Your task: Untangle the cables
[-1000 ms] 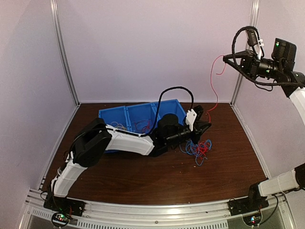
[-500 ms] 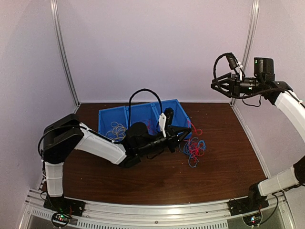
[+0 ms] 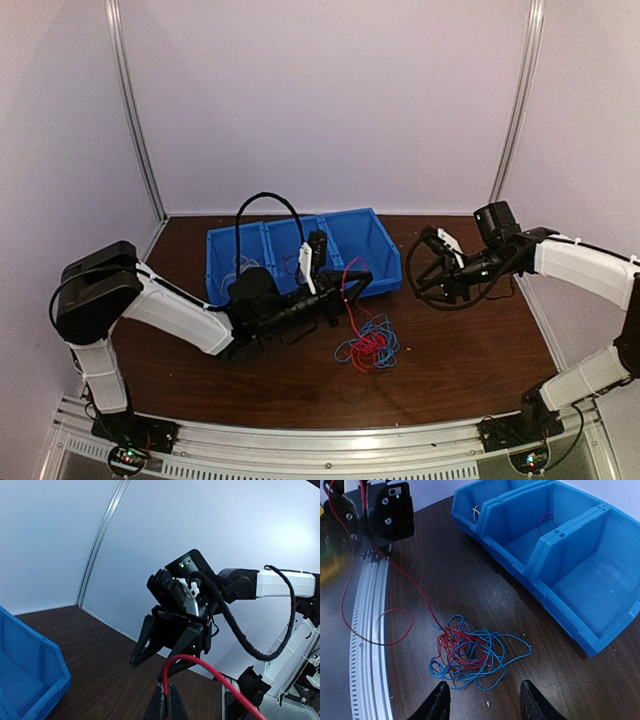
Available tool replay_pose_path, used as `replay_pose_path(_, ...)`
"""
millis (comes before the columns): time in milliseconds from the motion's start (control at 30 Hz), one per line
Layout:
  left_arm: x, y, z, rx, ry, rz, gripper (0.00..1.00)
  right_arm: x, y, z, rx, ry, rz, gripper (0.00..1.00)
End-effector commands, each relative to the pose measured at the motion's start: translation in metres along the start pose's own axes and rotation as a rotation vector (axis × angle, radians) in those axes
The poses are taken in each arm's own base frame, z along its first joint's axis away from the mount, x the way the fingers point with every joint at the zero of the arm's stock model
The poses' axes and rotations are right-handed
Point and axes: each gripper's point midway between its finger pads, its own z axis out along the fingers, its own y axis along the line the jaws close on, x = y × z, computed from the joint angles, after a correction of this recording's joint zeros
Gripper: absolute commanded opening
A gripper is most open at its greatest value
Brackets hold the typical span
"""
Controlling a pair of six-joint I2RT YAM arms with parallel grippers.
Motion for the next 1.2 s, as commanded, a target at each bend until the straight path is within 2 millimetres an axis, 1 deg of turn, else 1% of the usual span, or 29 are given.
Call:
replay_pose_path(0, -0.041, -0.015, -0.009, 0.004, -0.106, -0.013, 0.0, 0.009, 0.009, 0.032, -0.054, 0.034, -0.088, 0.48)
replay_pose_path(100, -0.055, -0.016, -0.015, -0.021, -0.134, -0.02, 0.0, 0.011, 0.025, 0.05, -0.126, 0.049, -0.122, 0.52)
replay_pose_path(167, -0.064, -0.018, -0.019, -0.034, -0.146, -0.017, 0.0, 0.007, 0.035, 0.059, -0.169, 0.034, -0.147, 0.54)
replay_pose_path(233, -0.072, -0.013, -0.021, -0.083, -0.157, -0.011, 0.0, 0.004, 0.042, 0.067, -0.192, 0.014, -0.162, 0.55)
replay_pose_path(400, -0.078, -0.008, -0.025, -0.136, -0.142, 0.007, 0.0, -0.012, 0.05, 0.096, -0.211, -0.02, -0.19, 0.58)
replay_pose_path(500, -0.081, -0.006, -0.029, -0.159, -0.147, 0.007, 0.0, -0.016, 0.057, 0.116, -0.252, -0.033, -0.183, 0.58)
replay_pose_path(567, -0.085, -0.006, -0.032, -0.168, -0.155, 0.006, 0.0, -0.013, 0.068, 0.129, -0.297, -0.028, -0.194, 0.58)
replay_pose_path(667, -0.094, -0.007, -0.035, -0.18, -0.168, 0.006, 0.0, -0.002, 0.087, 0.147, -0.347, 0.009, -0.249, 0.6)
replay_pose_path(733, -0.099, -0.008, -0.035, -0.184, -0.171, 0.009, 0.0, 0.001, 0.094, 0.155, -0.343, 0.018, -0.29, 0.61)
replay_pose_path(833, -0.105, -0.01, -0.032, -0.194, -0.16, 0.01, 0.0, -0.003, 0.096, 0.161, -0.296, 0.009, -0.341, 0.61)
replay_pose_path(900, -0.108, -0.01, -0.031, -0.201, -0.15, 0.008, 0.0, -0.006, 0.094, 0.161, -0.242, 0.005, -0.375, 0.61)
replay_pose_path(933, -0.111, -0.012, -0.03, -0.202, -0.148, 0.007, 0.0, -0.013, 0.092, 0.16, -0.199, -0.013, -0.411, 0.6)
replay_pose_path(1000, -0.117, -0.014, -0.028, -0.21, -0.134, 0.006, 0.0, -0.015, 0.087, 0.158, -0.145, 0.0, -0.472, 0.59)
replay_pose_path(1067, -0.12, -0.015, -0.025, -0.221, -0.107, 0.009, 0.0, -0.018, 0.076, 0.157, -0.066, 0.017, -0.501, 0.58)
replay_pose_path(1100, -0.12, -0.016, -0.022, -0.226, -0.082, 0.016, 0.0, -0.017, 0.073, 0.156, -0.045, 0.028, -0.515, 0.57)
replay_pose_path(1133, -0.123, -0.018, -0.021, -0.224, -0.068, 0.024, 0.0, -0.014, 0.071, 0.154, -0.035, 0.047, -0.522, 0.57)
replay_pose_path(1167, -0.127, -0.02, -0.019, -0.222, -0.064, 0.03, 0.0, -0.017, 0.069, 0.153, -0.026, 0.049, -0.523, 0.57)
